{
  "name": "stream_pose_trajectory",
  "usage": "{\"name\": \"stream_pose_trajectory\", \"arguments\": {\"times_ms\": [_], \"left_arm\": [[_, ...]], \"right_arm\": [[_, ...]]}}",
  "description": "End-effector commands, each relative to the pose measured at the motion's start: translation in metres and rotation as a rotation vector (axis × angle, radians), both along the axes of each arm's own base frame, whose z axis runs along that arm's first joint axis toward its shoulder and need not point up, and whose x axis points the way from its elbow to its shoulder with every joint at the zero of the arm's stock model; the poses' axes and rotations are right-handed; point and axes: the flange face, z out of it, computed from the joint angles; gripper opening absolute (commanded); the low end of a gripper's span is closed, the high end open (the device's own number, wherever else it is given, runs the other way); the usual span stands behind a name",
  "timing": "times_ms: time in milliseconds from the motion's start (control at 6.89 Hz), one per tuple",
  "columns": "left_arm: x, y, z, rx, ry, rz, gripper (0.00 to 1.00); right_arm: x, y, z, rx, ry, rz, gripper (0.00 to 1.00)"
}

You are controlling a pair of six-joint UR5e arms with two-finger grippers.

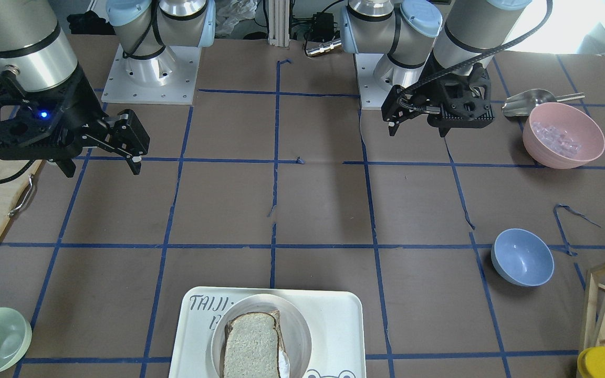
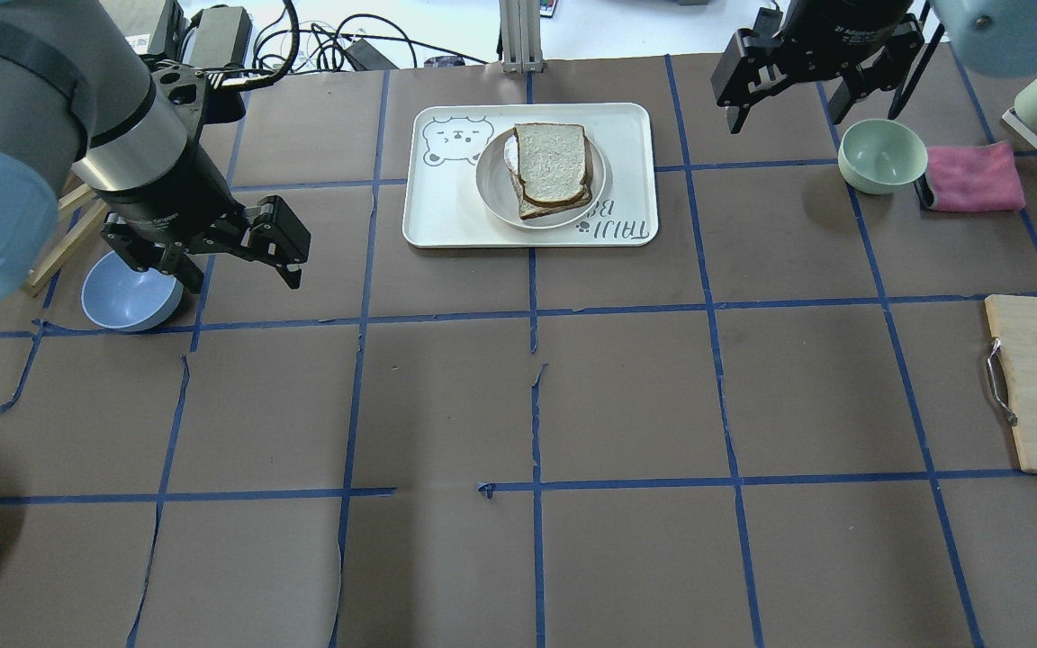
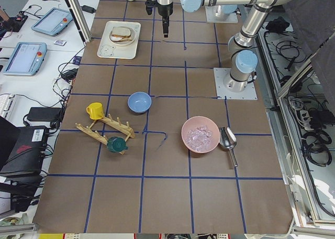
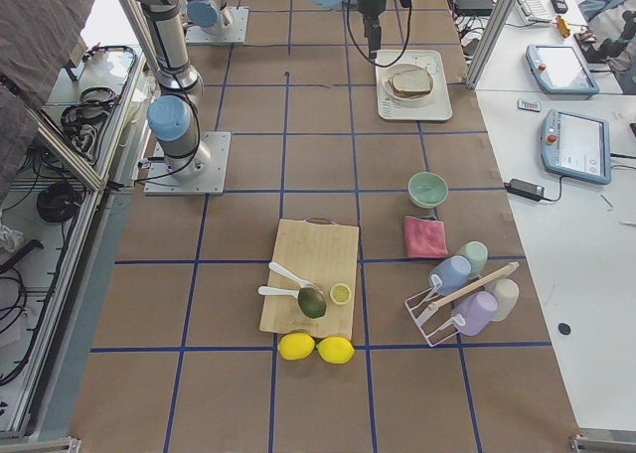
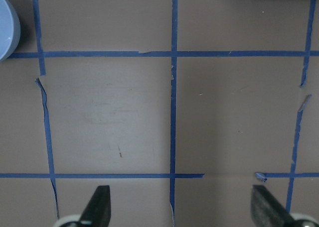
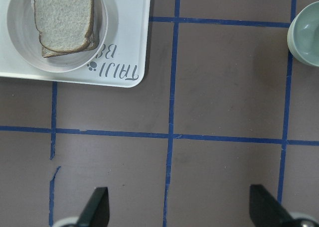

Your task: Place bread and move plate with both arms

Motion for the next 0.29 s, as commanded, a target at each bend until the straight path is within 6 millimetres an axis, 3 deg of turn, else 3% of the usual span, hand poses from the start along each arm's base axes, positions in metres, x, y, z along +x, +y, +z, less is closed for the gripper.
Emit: {"name": "stream_pose_trajectory", "arguments": {"times_ms": [0, 145], "left_arm": [[0.0063, -0.0005, -0.0006, 0.004, 0.004, 0.009, 1.0], [0.0063, -0.0006, -0.0001, 0.004, 0.004, 0.009, 1.0]], "right_arm": [[0.0002, 0.0, 0.0013, -0.011, -0.004, -0.002, 1.0], [0.0001, 0.0, 0.0013, -0.011, -0.003, -0.002, 1.0]]}}
